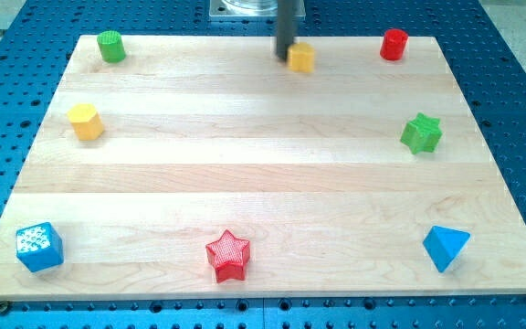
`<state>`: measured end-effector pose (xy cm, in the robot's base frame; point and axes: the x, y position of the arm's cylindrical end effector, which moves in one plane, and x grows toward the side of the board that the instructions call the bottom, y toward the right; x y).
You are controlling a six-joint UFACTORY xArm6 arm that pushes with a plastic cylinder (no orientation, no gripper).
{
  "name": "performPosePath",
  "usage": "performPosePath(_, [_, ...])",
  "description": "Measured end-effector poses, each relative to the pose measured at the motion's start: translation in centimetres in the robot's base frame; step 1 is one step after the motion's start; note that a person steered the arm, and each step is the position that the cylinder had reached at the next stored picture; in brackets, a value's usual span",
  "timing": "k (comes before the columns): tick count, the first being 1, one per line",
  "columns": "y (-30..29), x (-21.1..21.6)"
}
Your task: Bring the heart below the red circle
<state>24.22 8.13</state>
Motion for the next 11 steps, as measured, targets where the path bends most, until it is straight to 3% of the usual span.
performPosePath(2, [-2.1,2.4])
performPosePath(3, [3.5,3.1])
performPosePath(4, [0.7,4.4])
performPosePath(5, [3.6,6.3])
performPosePath(7, [8.8,5.2])
performPosePath(9, [11.0,7.3])
performPosePath(10, [11.8,4.9])
performPosePath(11, [8.1,5.9])
